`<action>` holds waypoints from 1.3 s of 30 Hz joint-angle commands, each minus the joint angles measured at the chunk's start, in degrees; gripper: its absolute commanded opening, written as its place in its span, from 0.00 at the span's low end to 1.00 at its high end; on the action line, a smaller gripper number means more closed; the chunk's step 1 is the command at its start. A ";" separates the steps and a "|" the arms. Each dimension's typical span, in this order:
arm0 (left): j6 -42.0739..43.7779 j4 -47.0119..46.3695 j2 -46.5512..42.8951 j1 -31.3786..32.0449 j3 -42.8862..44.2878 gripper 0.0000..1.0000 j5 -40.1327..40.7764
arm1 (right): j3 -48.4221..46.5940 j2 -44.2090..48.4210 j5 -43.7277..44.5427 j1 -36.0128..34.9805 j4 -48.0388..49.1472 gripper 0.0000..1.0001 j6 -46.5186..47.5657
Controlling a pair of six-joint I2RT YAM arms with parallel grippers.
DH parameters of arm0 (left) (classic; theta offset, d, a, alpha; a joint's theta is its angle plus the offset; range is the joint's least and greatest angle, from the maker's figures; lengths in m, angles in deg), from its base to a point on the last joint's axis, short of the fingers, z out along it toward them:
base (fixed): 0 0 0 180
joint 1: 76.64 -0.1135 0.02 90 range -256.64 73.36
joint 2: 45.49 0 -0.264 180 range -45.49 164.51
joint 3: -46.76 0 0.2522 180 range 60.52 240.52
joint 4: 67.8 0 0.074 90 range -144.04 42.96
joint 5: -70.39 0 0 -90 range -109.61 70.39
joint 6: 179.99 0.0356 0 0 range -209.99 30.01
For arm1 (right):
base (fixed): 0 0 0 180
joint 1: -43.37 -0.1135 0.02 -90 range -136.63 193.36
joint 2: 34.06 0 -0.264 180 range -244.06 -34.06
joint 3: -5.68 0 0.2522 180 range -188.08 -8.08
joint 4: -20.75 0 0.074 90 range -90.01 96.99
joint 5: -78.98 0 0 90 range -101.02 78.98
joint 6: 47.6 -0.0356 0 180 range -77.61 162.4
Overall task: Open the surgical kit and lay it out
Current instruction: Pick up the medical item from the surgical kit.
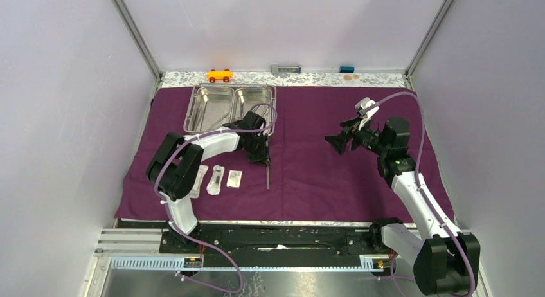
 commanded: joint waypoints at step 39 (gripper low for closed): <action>4.70 -1.41 -4.80 -0.77 1.53 0.26 1.29 | -0.09 -0.21 -2.27 0.26 1.47 0.88 0.64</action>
